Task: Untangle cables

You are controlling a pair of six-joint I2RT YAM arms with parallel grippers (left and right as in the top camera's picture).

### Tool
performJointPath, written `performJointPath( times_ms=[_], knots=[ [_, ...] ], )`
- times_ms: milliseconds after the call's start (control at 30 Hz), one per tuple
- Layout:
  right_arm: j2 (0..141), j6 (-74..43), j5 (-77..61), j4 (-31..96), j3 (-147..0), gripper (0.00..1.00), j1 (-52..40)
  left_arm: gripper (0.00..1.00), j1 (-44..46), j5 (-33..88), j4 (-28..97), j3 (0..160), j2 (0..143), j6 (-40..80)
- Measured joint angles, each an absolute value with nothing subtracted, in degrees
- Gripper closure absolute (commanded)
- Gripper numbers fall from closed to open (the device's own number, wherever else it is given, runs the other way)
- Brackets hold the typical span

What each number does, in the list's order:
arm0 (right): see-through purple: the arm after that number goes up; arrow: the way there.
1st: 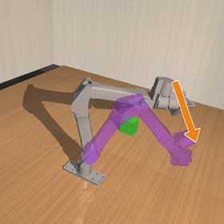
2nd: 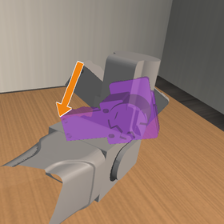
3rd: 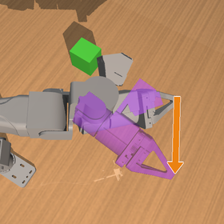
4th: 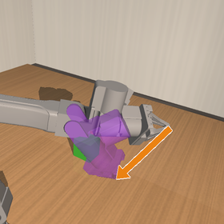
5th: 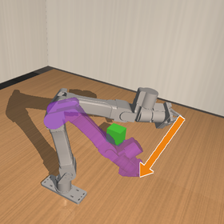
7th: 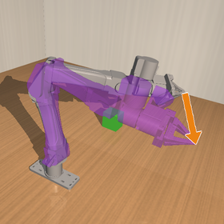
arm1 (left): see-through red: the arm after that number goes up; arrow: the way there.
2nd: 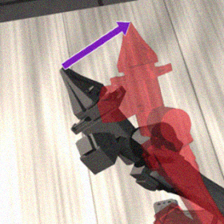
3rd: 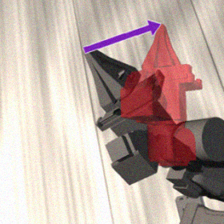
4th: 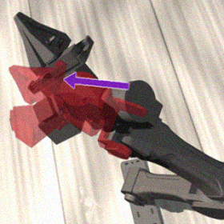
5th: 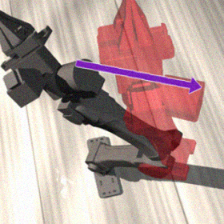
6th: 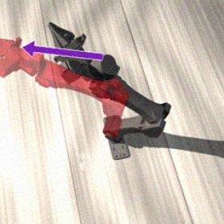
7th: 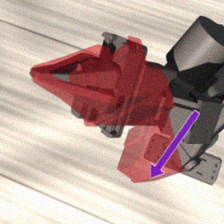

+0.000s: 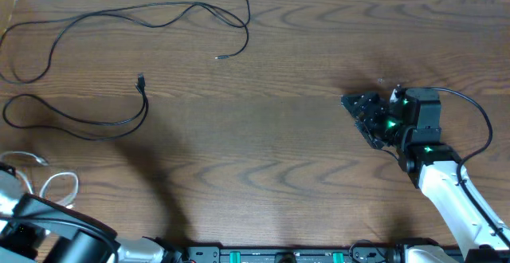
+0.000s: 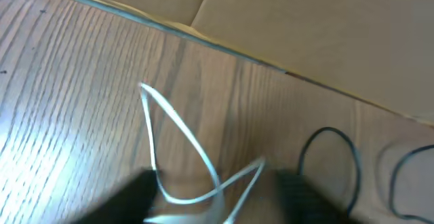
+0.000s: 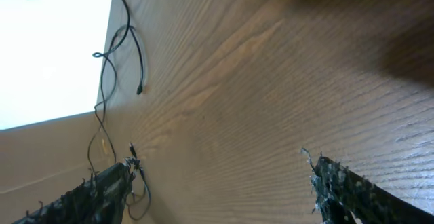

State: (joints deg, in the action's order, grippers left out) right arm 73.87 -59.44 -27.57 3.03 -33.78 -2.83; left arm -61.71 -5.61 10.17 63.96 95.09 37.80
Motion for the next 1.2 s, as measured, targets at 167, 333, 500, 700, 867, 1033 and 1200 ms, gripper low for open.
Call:
performJointPath(
  times_ms=[167,333,500,700,867,1033,1200],
  knots=[
    [73.9,-59.4,-27.3,4.0,-33.8,0.16,-2.8,0.08,-61.7,-5.8,10.0,64.0,96.3,33.7],
    [73.9,-59.4,-27.2,4.8,-33.8,0.15,-2.8,0.09,-61.6,-0.4,9.9,64.0,95.2,32.1],
    [73.9,-59.4,-27.2,5.0,-33.8,0.15,-2.8,0.19,-59.2,2.6,9.8,64.0,91.4,31.2],
    [73.9,-59.4,-27.2,6.0,-33.8,0.15,-2.8,0.41,-56.5,3.3,9.9,64.0,88.8,30.0],
    [73.9,-59.4,-27.2,7.2,-33.8,0.14,-2.8,0.39,-56.5,2.6,10.2,64.0,88.8,28.3],
    [73.9,-59.4,-27.2,7.5,-33.8,0.14,-2.8,0.38,-56.5,-5.1,13.5,64.0,88.8,26.9],
    [73.9,-59.4,-27.2,7.5,-33.8,0.14,-2.8,0.57,-56.9,-10.0,14.3,64.0,90.4,26.0]
  ],
)
